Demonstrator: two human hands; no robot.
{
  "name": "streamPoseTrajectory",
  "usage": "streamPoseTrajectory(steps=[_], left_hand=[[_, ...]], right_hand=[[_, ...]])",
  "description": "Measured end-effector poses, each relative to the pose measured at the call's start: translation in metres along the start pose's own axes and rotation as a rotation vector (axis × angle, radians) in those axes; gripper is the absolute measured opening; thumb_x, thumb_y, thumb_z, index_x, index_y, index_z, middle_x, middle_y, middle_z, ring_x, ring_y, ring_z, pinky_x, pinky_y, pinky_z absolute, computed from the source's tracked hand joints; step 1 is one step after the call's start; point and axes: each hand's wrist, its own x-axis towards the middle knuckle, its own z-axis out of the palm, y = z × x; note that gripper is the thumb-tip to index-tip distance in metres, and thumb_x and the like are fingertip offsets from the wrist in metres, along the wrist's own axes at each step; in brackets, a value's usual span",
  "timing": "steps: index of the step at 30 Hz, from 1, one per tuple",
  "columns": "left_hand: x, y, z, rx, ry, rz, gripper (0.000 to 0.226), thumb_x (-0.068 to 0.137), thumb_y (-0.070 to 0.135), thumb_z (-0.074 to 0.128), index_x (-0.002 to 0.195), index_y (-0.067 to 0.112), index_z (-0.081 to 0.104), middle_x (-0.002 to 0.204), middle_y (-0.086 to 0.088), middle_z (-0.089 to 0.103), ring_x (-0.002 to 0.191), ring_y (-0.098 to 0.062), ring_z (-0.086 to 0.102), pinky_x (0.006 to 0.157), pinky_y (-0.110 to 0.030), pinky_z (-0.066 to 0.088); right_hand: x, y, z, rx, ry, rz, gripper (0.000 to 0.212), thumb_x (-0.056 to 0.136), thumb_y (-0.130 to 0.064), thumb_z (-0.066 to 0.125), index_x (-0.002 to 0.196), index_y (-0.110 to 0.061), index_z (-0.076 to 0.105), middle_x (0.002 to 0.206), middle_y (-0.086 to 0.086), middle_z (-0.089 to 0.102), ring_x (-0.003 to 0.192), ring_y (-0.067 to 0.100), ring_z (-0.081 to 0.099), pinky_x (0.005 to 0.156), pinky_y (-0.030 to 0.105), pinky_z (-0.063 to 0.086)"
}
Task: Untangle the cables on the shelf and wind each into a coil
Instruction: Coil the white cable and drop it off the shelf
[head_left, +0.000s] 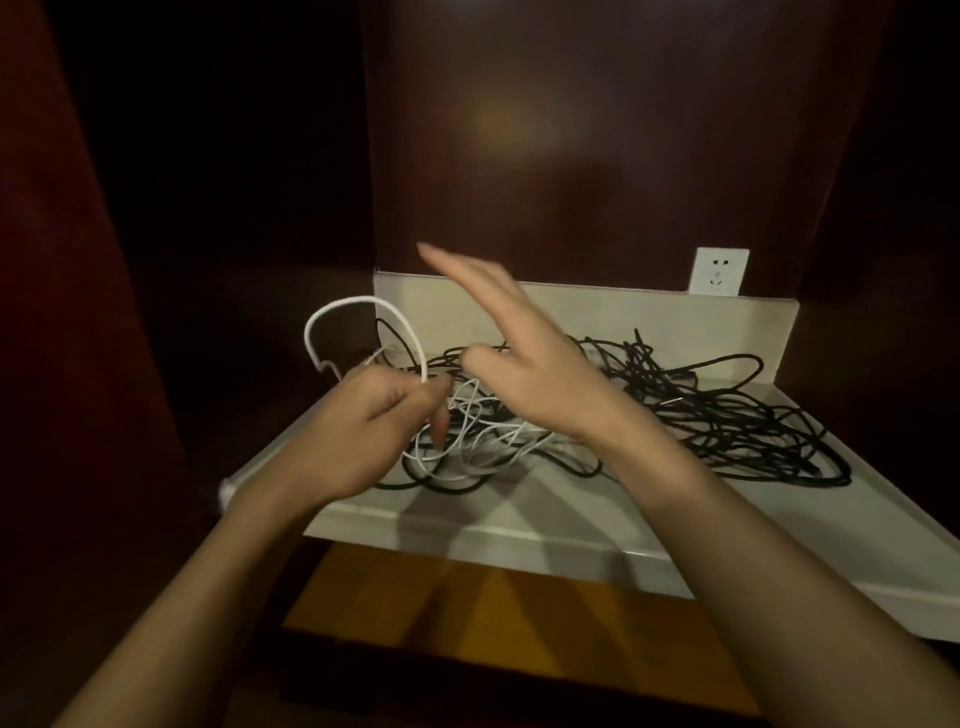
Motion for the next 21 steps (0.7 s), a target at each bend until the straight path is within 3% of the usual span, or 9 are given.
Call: streamPoseTrajectory(steps=[3, 6, 8, 10, 12, 14, 16, 19, 21], left_hand=[[-0.018, 0.004, -0.001, -0.124, 0.067, 0.000, 0.052, 0.099, 0.034, 0.049, 0.057, 0.003, 0.055, 0.048, 0.008, 0.041, 0.046, -0.003, 0.037, 0.051, -0.017, 0.030], [-0.033, 0.008, -0.004, -0.296, 0.137, -0.026, 0.058, 0.102, 0.030, 0.048, 0.047, 0.012, 0.046, 0.046, 0.003, 0.037, 0.043, -0.003, 0.030, 0.049, -0.013, 0.029], [-0.040, 0.007, -0.012, -0.366, 0.147, -0.090, 0.064, 0.104, 0.037, 0.044, 0.045, 0.013, 0.049, 0.045, -0.004, 0.035, 0.043, -0.006, 0.029, 0.049, -0.014, 0.029], [-0.047, 0.002, -0.022, -0.442, 0.160, -0.154, 0.066, 0.099, 0.047, 0.042, 0.047, 0.009, 0.053, 0.048, -0.010, 0.033, 0.045, -0.013, 0.028, 0.049, -0.020, 0.028], [-0.055, -0.009, -0.033, -0.484, 0.182, -0.178, 0.063, 0.096, 0.046, 0.041, 0.048, 0.007, 0.056, 0.046, -0.009, 0.033, 0.043, -0.014, 0.028, 0.049, -0.022, 0.028], [-0.063, -0.024, -0.045, -0.476, 0.188, -0.173, 0.061, 0.095, 0.043, 0.043, 0.046, 0.008, 0.056, 0.043, -0.009, 0.034, 0.042, -0.015, 0.029, 0.049, -0.025, 0.029], [-0.070, -0.038, -0.059, -0.451, 0.117, -0.160, 0.060, 0.092, 0.044, 0.047, 0.044, 0.008, 0.051, 0.044, -0.011, 0.033, 0.044, -0.021, 0.028, 0.052, -0.031, 0.025], [-0.078, -0.045, -0.078, -0.443, 0.002, -0.122, 0.057, 0.094, 0.035, 0.042, 0.042, 0.011, 0.050, 0.043, -0.002, 0.037, 0.043, -0.017, 0.033, 0.055, -0.031, 0.029], [-0.082, -0.050, -0.096, -0.455, -0.033, -0.134, 0.055, 0.094, 0.032, 0.038, 0.044, 0.012, 0.051, 0.044, -0.002, 0.038, 0.043, -0.012, 0.035, 0.056, -0.022, 0.035]], right_hand=[[0.002, 0.016, 0.027, 0.256, -0.149, 0.183, 0.073, 0.085, -0.003, 0.049, 0.153, -0.027, 0.033, 0.154, -0.003, 0.038, 0.136, -0.009, 0.031, 0.108, 0.006, 0.026], [0.001, 0.019, 0.063, 0.507, -0.213, 0.266, 0.063, 0.091, -0.017, 0.052, 0.152, -0.023, 0.034, 0.150, 0.003, 0.044, 0.137, 0.005, 0.041, 0.113, 0.026, 0.038], [0.002, 0.015, 0.086, 0.635, -0.231, 0.325, 0.058, 0.095, -0.016, 0.051, 0.150, -0.017, 0.034, 0.139, 0.002, 0.052, 0.123, 0.003, 0.053, 0.105, 0.020, 0.043], [0.005, 0.015, 0.109, 0.694, -0.255, 0.358, 0.056, 0.096, -0.016, 0.052, 0.150, -0.015, 0.036, 0.135, 0.007, 0.058, 0.122, 0.012, 0.058, 0.107, 0.026, 0.044], [0.009, 0.019, 0.130, 0.672, -0.285, 0.395, 0.054, 0.097, -0.022, 0.055, 0.148, -0.012, 0.040, 0.127, 0.016, 0.064, 0.118, 0.024, 0.062, 0.106, 0.035, 0.046], [0.014, 0.018, 0.148, 0.568, -0.267, 0.392, 0.050, 0.097, -0.024, 0.058, 0.144, -0.012, 0.046, 0.109, 0.011, 0.068, 0.094, 0.015, 0.068, 0.086, 0.029, 0.052], [0.021, 0.019, 0.162, 0.325, -0.120, 0.277, 0.048, 0.094, -0.022, 0.064, 0.140, -0.014, 0.052, 0.098, 0.007, 0.060, 0.081, 0.009, 0.057, 0.076, 0.027, 0.046], [0.032, 0.022, 0.183, 0.113, -0.143, 0.154, 0.057, 0.086, -0.029, 0.073, 0.139, -0.025, 0.052, 0.117, 0.003, 0.050, 0.111, 0.014, 0.050, 0.098, 0.026, 0.041], [0.038, 0.024, 0.202, 0.157, -0.278, 0.236, 0.037, 0.085, -0.034, 0.073, 0.119, -0.025, 0.064, 0.117, 0.004, 0.060, 0.112, 0.017, 0.058, 0.096, 0.032, 0.047]])
